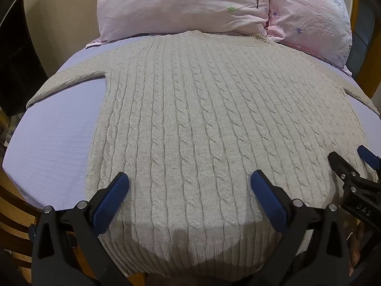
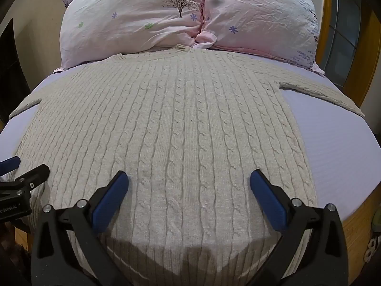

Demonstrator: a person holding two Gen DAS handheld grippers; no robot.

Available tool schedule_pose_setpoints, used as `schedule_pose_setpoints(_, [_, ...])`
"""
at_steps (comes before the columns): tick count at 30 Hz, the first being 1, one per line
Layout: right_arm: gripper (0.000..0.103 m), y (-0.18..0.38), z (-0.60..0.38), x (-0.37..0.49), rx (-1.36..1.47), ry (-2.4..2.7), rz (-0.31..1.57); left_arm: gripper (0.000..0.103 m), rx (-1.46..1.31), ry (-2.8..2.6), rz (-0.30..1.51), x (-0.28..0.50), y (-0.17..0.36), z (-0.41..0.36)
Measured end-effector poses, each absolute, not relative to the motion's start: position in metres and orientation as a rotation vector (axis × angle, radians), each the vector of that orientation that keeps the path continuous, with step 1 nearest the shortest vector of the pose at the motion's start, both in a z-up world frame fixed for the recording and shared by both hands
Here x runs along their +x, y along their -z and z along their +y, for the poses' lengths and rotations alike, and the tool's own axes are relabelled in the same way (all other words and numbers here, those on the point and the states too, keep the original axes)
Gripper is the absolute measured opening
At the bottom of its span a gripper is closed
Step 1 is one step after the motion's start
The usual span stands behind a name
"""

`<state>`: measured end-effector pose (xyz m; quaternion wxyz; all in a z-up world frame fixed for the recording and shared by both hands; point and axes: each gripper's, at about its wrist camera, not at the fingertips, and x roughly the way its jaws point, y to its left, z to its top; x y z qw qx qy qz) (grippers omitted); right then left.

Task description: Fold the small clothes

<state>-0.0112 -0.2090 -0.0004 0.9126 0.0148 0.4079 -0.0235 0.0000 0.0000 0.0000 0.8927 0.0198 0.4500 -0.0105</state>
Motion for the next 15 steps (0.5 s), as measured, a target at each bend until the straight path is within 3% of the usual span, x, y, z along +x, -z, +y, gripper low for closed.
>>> schedule_pose_setpoints(15, [0.101,0.0001,-0.2095,-0.0117,0.030,0.048,0.838,0.102,0.042,0.021,0.931,0.0000,0.0000,0.0000])
